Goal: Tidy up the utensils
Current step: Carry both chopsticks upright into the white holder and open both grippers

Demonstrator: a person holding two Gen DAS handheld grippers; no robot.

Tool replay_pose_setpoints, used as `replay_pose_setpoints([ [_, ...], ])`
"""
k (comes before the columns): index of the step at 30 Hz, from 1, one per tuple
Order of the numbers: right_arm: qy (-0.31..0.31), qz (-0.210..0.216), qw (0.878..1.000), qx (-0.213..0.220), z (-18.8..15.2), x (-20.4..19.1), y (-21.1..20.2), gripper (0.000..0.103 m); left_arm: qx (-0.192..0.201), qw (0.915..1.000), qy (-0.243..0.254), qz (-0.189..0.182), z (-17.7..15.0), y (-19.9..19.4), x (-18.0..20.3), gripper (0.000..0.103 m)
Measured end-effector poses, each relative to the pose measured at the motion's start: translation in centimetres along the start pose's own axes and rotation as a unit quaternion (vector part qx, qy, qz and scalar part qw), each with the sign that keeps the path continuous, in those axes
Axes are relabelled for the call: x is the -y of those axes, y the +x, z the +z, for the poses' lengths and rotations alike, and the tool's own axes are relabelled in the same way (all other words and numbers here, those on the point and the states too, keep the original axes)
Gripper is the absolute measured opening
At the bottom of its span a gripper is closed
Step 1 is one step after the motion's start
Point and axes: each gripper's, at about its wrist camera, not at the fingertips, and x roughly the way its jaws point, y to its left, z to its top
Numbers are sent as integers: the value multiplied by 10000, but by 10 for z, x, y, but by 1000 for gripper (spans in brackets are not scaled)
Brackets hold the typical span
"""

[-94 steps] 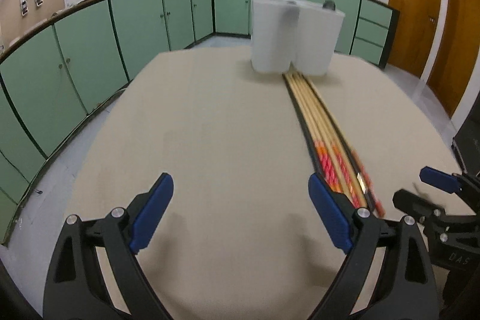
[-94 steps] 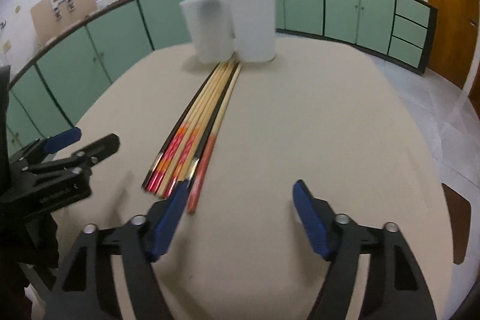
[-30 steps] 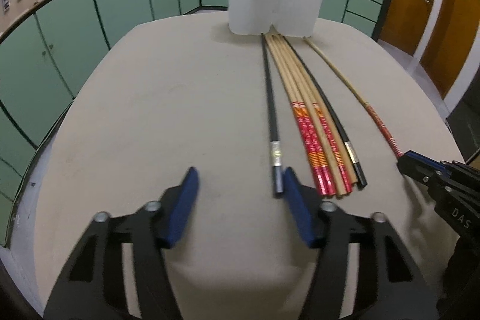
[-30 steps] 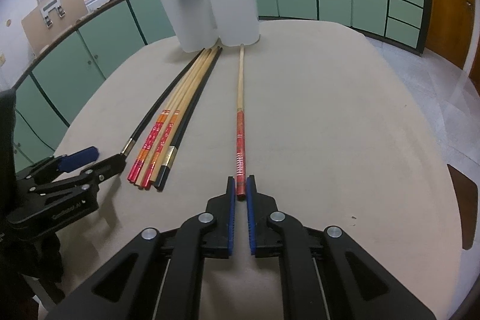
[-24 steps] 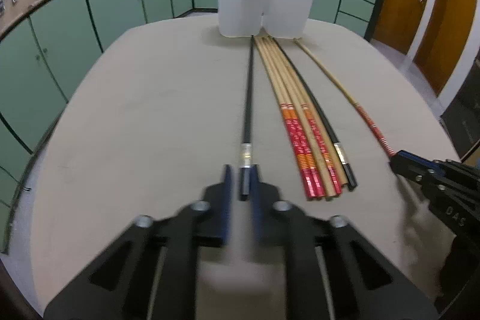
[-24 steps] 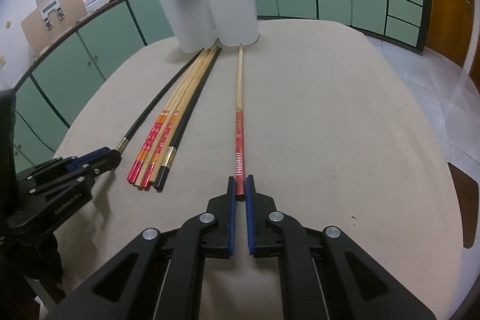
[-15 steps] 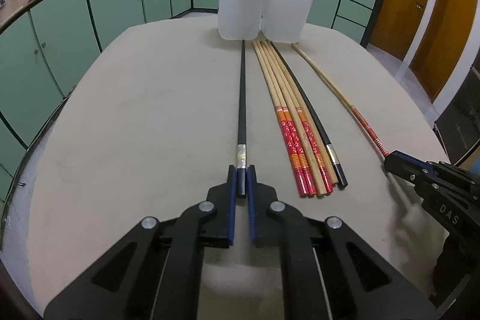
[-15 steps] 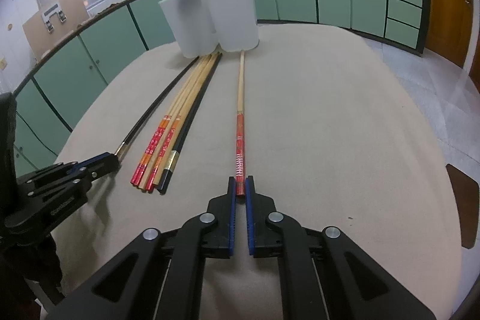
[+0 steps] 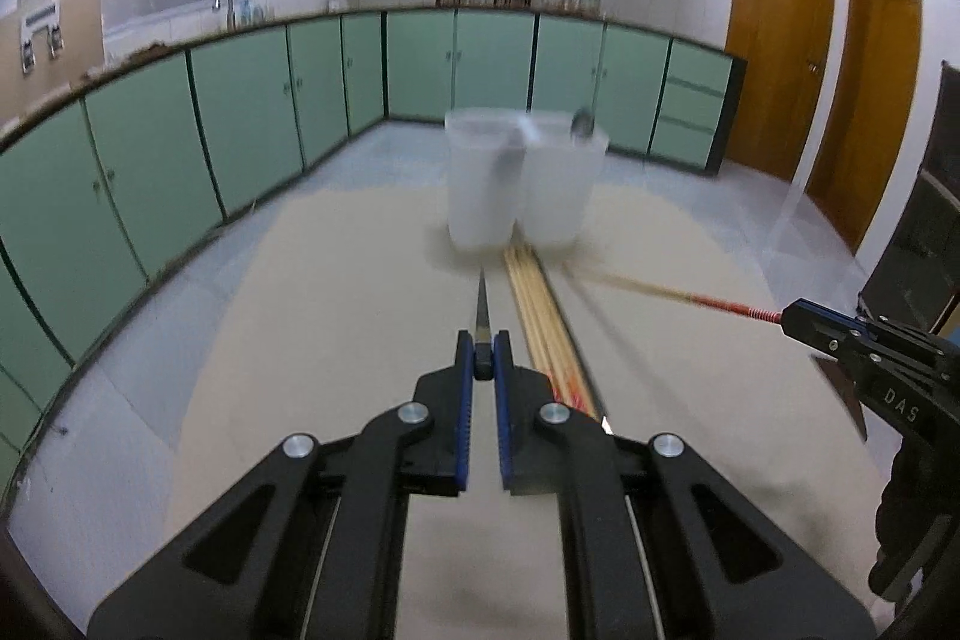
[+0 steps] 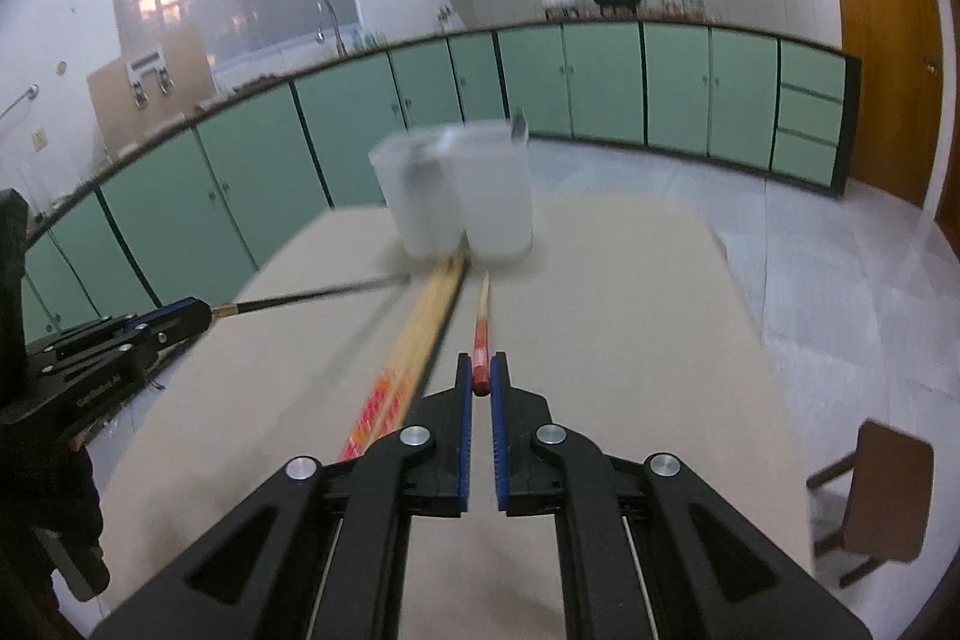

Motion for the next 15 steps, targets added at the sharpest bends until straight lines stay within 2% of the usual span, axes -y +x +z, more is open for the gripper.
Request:
replay_pose_setpoints([
  [8,-255,252,9989,303,61,-2,-15,6,529,9983,196,-162,55,-14,2,6],
  [15,-541,400,9974,249,110,-6,-5,6,611,9970,383,-296,90,-4,5,6],
])
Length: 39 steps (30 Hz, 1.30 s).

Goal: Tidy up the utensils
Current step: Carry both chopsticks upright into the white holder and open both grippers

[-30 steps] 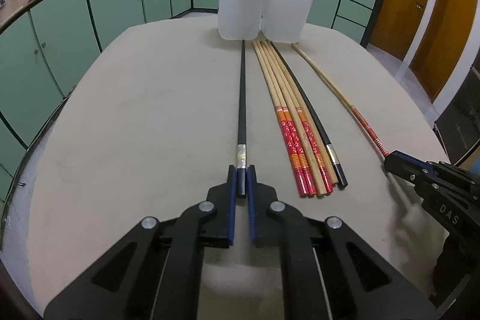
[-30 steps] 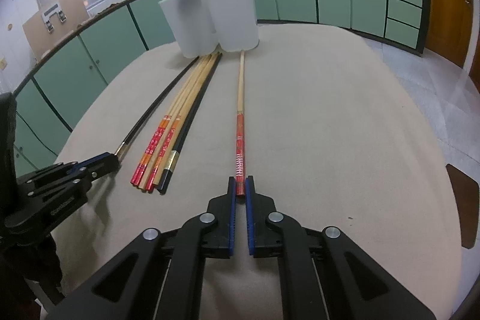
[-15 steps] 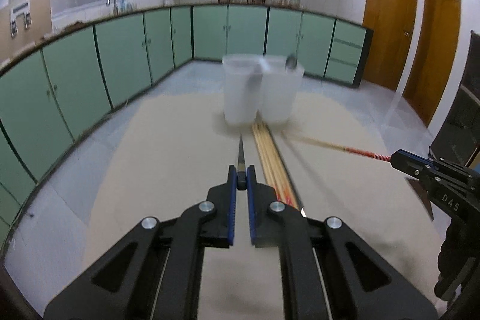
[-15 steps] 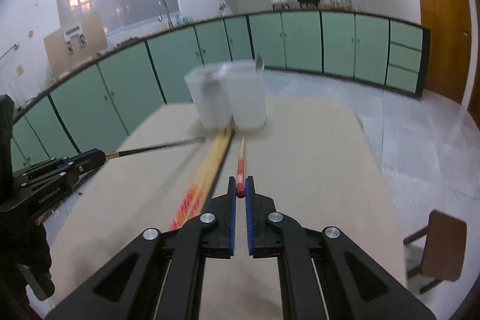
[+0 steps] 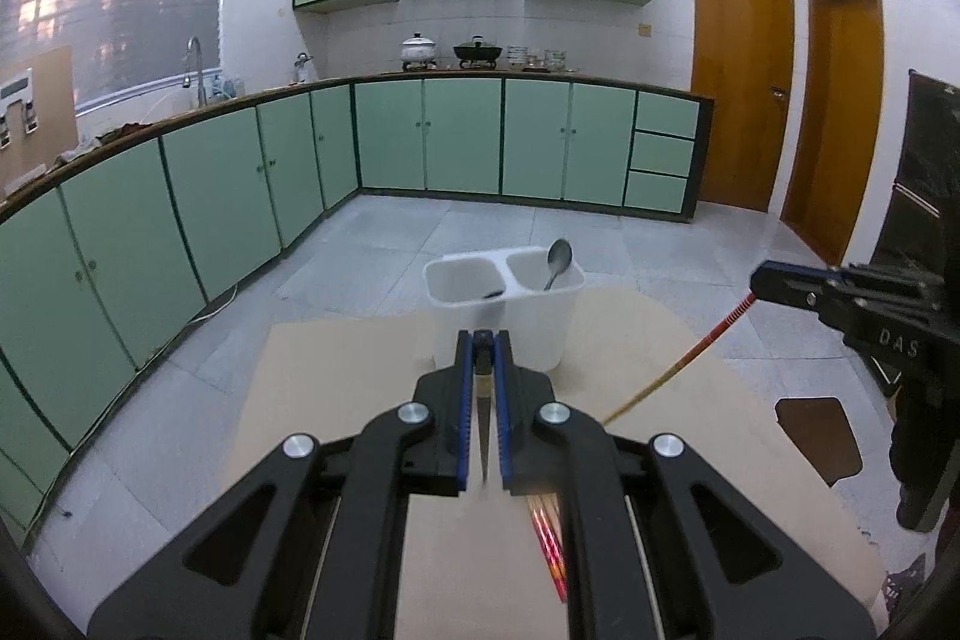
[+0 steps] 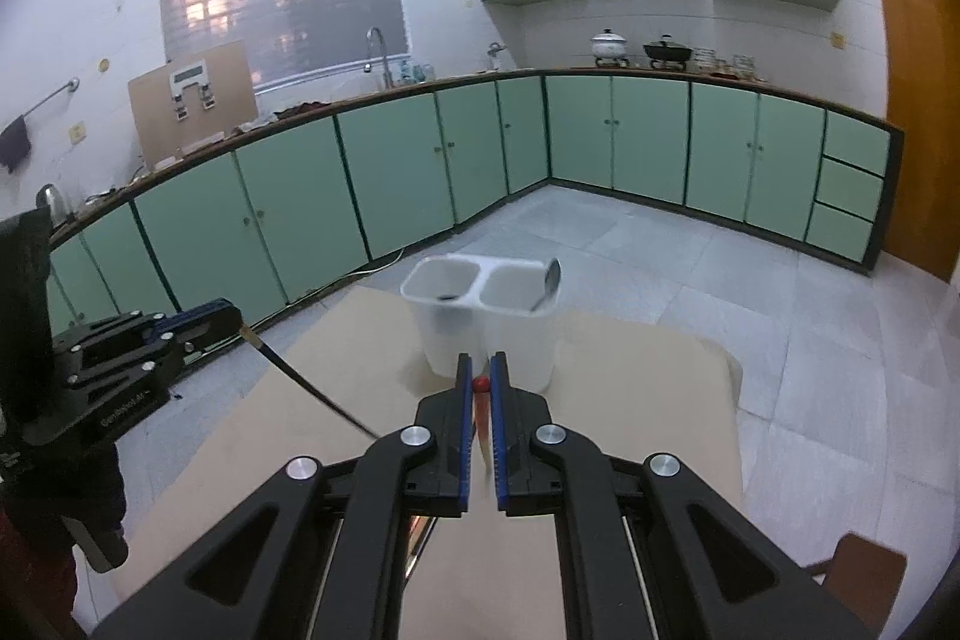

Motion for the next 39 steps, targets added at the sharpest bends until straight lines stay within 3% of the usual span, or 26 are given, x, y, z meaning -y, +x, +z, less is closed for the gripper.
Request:
replay_pose_setpoints([
  [6,-156,165,9997,66,40,3,-3,6,200,9998,10,-96,29,-1,-6,6],
  [15,-429,147,9962,749,117,-1,-26,6,1041,9943,148,-195,101,-15,-3,6],
  [19,-440,72,9952,869,141,1,-15,6,1336,9907,174,-185,136,2,4,6],
  [24,-372,-66,9961,797,153,13,20,6,1436,9895,118,-83,151,42,8,6],
  [28,-222,-76,9974,680,152,25,52,6,1360,9906,136,109,148,79,6,6],
  [33,-113,-52,9991,413,138,36,88,6,826,9965,85,120,126,126,-2,6],
  [39,30,3,10000,95,121,41,114,6,477,9988,-12,100,105,141,-19,10],
])
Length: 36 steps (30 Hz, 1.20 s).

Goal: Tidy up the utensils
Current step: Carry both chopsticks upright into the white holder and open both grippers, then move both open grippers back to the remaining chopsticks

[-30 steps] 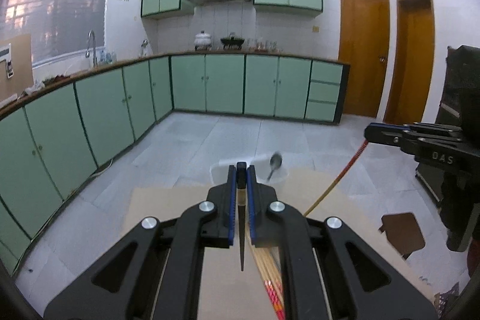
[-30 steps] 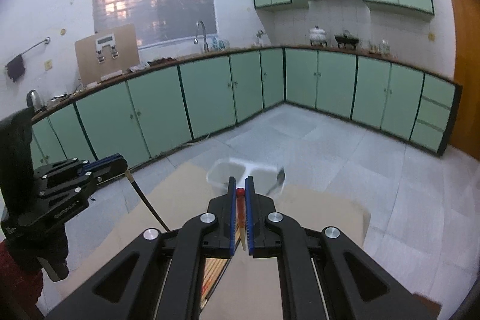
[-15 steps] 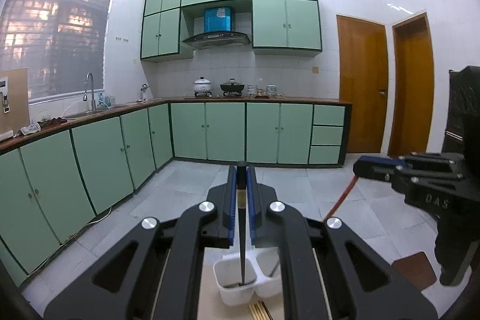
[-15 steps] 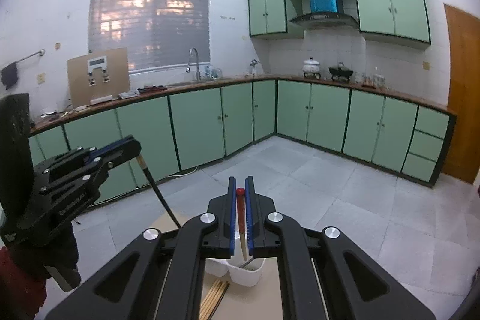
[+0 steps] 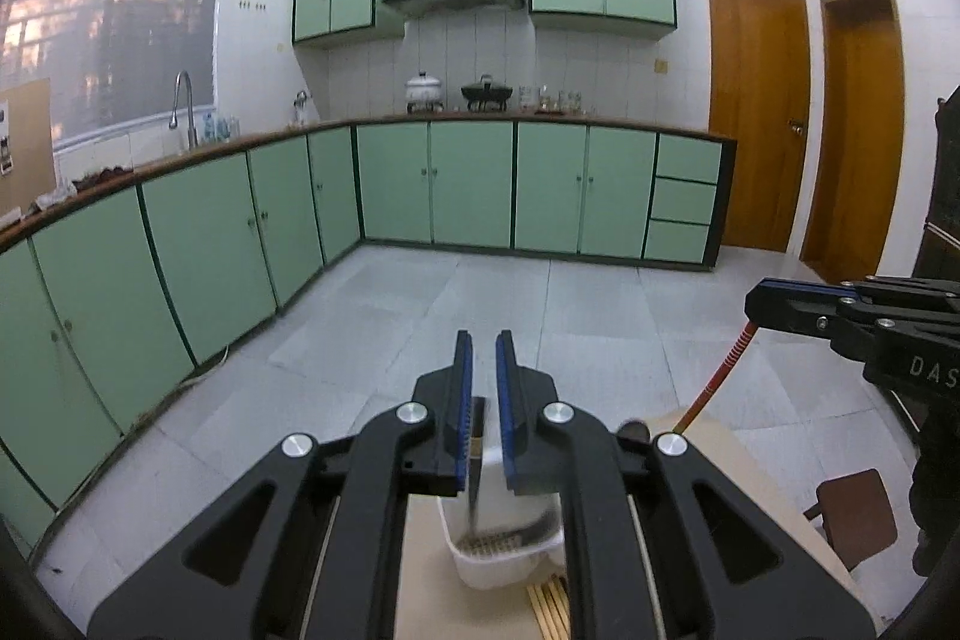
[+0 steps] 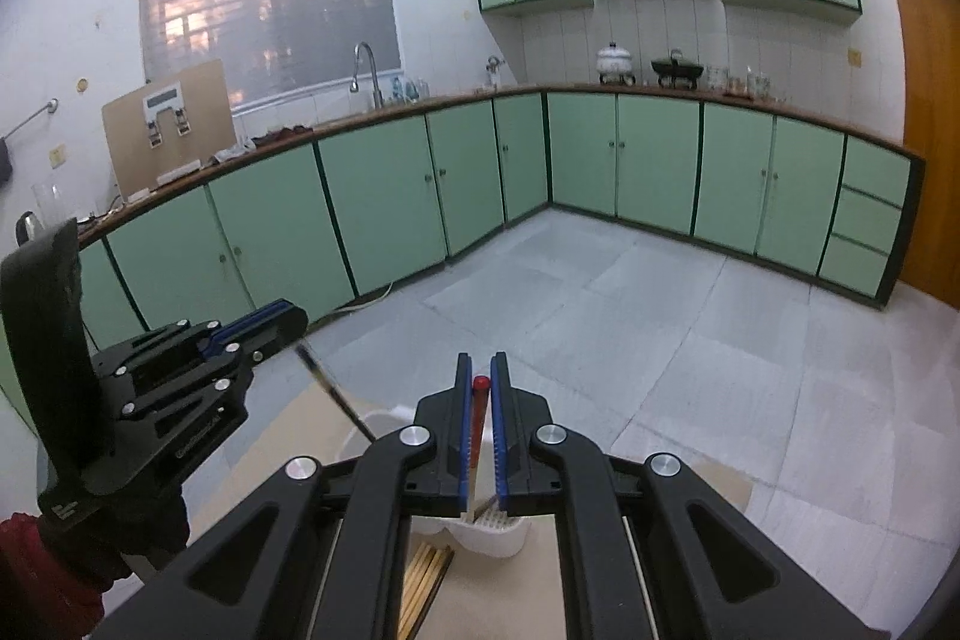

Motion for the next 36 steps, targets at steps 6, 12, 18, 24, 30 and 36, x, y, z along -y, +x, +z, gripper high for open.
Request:
replay_pose_setpoints([
  [6,-47,-36,9996,-261,-17,-1,11,18,-62,9999,-100,-12,-9,-10,-12,34],
  [12,-6,-395,9992,-83,-28,5,-13,60,-48,9999,-104,41,-19,-40,-21,59],
  [18,59,-692,9976,66,-62,6,-45,87,-181,9990,-382,156,-52,-75,-28,83],
  [24,208,-762,9968,92,-113,-3,-65,97,-575,9972,-422,239,-109,-95,-25,87],
  [30,459,-790,9957,-123,-167,-17,-71,97,-1014,9931,-491,313,-167,-107,-22,91],
  [36,587,-765,9939,-542,-221,-37,-65,97,-1469,9865,-543,478,-218,-112,-24,91],
])
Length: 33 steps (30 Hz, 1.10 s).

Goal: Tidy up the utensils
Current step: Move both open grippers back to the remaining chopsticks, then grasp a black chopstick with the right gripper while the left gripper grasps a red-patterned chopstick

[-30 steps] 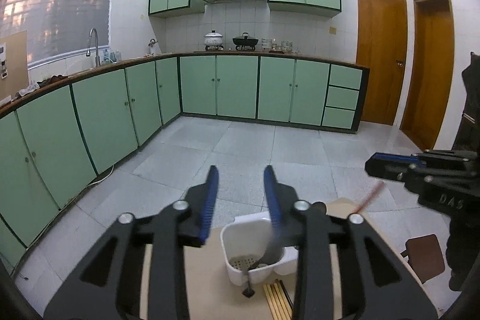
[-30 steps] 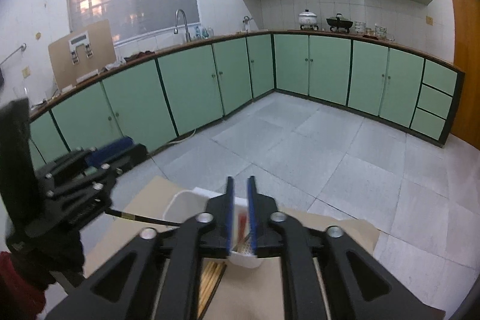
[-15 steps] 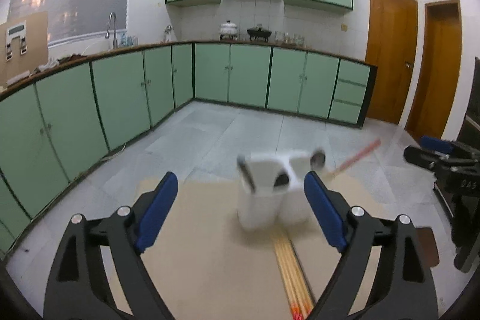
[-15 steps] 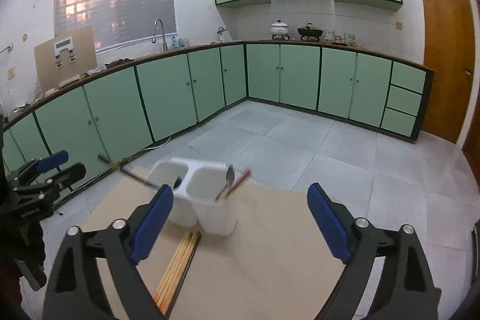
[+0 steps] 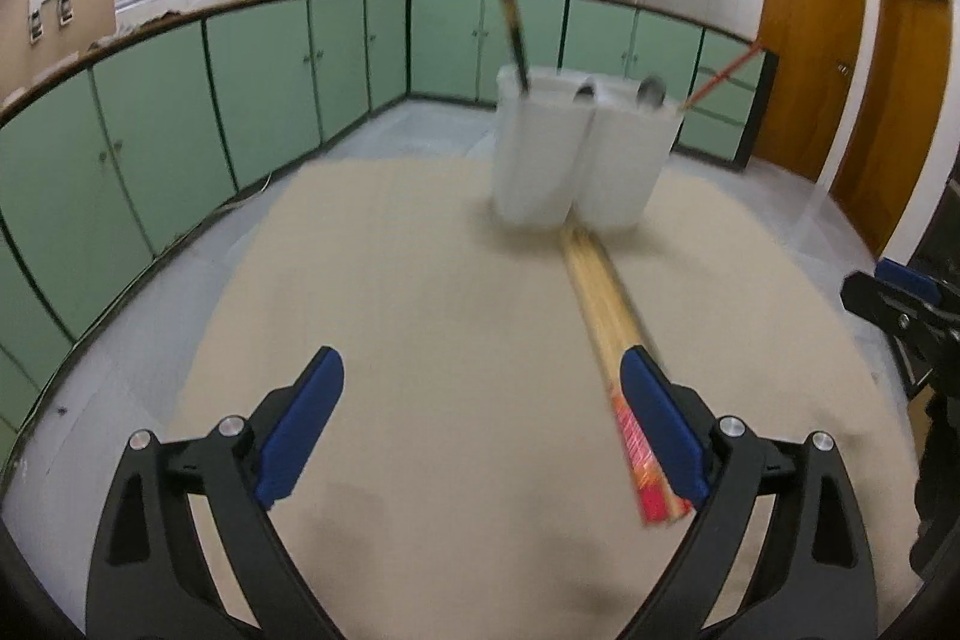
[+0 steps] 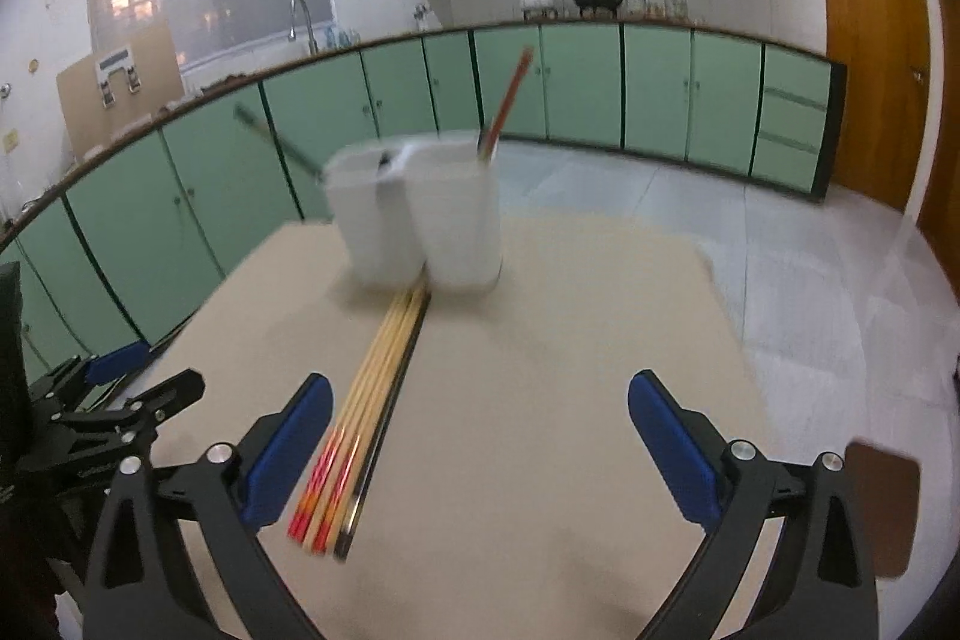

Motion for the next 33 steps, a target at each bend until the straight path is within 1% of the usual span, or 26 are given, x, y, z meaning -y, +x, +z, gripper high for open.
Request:
replay_pose_setpoints([
  [5,0,-45,9995,-310,-34,-13,9,96,-226,9997,-16,109,-25,4,-3,91],
  [8,-111,-46,9990,-427,-52,-24,12,91,-322,9993,-5,178,-37,5,-4,91],
  [13,-293,19,9970,-718,-70,-40,20,75,-497,9985,31,224,-46,9,-5,91],
  [16,-355,47,9955,-877,-77,-45,26,69,-620,9978,-38,233,-51,13,-10,91],
  [18,-388,61,9946,-964,-80,-47,28,67,-684,9973,-130,219,-53,13,-15,91],
  [23,-594,-54,9916,-1149,-85,-57,35,64,-658,9974,-191,202,-53,12,-18,91],
  [29,-785,-164,9899,-1165,-85,-64,35,61,-695,9973,-181,154,-53,13,-15,91],
  [31,-815,-248,9896,-1155,-85,-61,36,60,-693,9973,-200,141,-53,12,-16,91],
  [33,-720,-380,9902,-1137,-83,-52,33,60,-708,9972,-225,126,-53,12,-17,91],
])
